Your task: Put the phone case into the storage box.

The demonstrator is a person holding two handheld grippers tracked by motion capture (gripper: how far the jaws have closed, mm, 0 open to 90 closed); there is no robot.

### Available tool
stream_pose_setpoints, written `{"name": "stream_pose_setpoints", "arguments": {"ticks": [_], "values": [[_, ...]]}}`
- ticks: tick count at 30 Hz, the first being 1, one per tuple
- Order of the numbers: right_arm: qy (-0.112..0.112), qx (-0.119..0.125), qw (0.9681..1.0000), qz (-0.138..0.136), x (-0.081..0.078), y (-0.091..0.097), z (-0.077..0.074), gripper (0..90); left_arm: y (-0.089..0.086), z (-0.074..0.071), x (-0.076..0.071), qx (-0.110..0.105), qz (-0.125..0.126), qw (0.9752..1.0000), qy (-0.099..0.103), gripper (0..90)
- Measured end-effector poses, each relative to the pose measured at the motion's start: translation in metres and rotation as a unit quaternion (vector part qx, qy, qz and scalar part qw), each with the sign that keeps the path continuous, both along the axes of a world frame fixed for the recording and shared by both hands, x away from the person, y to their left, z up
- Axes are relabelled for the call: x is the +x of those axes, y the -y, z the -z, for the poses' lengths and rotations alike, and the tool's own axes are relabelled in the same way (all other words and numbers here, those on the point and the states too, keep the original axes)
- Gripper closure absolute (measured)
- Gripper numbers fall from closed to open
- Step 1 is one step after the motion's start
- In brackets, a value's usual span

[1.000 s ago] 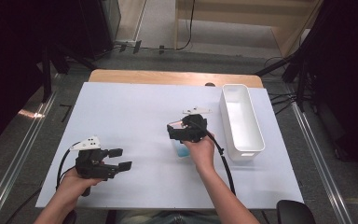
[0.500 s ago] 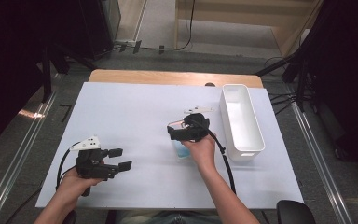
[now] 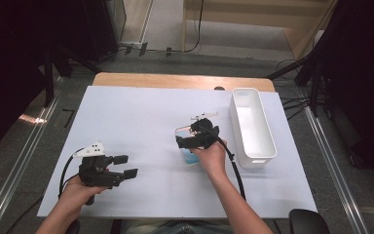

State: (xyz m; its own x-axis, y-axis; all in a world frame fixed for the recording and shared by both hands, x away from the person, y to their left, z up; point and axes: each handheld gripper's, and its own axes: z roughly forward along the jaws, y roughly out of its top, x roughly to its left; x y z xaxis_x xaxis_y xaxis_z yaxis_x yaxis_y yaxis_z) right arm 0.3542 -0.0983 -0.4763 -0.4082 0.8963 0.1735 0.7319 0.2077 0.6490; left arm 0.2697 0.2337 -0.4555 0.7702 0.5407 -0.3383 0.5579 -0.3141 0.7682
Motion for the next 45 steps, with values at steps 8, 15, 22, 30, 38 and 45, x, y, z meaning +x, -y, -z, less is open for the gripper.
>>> {"name": "stream_pose_setpoints", "arguments": {"ticks": [8, 15, 22, 30, 38, 45], "values": [[-0.025, -0.01, 0.9996, -0.011, 0.002, -0.002, 0.005, 0.0, 0.0, 0.0, 0.0, 0.0, 0.0, 1.0, 0.0, 26.2], [-0.036, -0.021, 0.9989, -0.022, 0.001, -0.004, 0.007, 0.0, 0.0, 0.0, 0.0, 0.0, 0.001, 1.0, -0.001, 26.2], [-0.065, -0.026, 0.9972, -0.027, 0.003, -0.006, 0.012, 0.0, 0.001, 0.001, 0.0, 0.003, 0.005, 1.0, -0.001, 26.2], [-0.083, -0.042, 0.9956, -0.016, 0.003, -0.009, 0.015, 0.0, 0.001, 0.0, 0.0, 0.001, 0.004, 1.0, -0.003, 26.2], [-0.1, -0.056, 0.9932, -0.016, 0.004, -0.011, 0.02, 0.0, 0.001, 0.0, 0.0, 0.0, 0.003, 1.0, -0.004, 26.2], [-0.106, -0.067, 0.9919, -0.022, 0.004, -0.012, 0.021, 0.0, 0.0, 0.0, 0.0, 0.001, 0.004, 1.0, -0.003, 26.1]]}}
